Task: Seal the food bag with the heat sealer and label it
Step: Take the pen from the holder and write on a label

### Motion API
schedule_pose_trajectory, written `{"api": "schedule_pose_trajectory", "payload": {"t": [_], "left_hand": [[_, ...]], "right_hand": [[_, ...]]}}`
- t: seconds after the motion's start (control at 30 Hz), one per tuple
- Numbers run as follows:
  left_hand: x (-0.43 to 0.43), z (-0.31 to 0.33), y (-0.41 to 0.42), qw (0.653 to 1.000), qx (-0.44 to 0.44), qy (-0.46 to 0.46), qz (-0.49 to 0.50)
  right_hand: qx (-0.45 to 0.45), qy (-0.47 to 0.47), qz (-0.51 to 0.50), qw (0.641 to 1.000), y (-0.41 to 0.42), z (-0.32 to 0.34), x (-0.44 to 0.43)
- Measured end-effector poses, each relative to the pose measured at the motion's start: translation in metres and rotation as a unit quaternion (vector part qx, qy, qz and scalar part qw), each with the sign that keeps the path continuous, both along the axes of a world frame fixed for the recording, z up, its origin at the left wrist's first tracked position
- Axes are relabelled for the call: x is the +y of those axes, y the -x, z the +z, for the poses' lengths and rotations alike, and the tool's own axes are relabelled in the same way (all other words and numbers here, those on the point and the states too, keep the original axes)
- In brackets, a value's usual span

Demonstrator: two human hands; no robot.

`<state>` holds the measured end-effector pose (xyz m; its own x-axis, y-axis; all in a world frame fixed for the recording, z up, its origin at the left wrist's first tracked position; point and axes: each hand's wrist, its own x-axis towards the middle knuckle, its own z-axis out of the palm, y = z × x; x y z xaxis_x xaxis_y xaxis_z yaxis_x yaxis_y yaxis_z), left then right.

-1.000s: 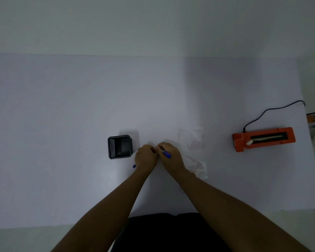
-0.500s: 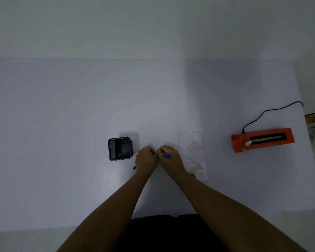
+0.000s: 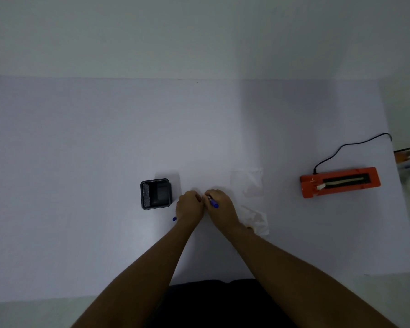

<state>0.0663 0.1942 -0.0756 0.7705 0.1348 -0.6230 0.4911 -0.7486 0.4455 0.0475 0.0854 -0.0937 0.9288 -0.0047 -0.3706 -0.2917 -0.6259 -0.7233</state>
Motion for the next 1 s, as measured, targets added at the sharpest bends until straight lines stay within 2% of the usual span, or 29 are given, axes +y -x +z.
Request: {"api": "schedule_pose_trajectory", "payload": {"t": [0.43, 1.0], "left_hand": [[0.000, 0.000, -0.003, 1.000, 0.013, -0.005, -0.017], [-0.001, 0.006, -0.005, 1.000, 0.021, -0.007, -0.009]], "right_hand": [[-0.029, 0.055, 0.026, 0.998, 0.001, -0.004, 0.000], [-0.003, 0.035, -0.004, 0.999, 0.004, 0.006, -0.004]]}}
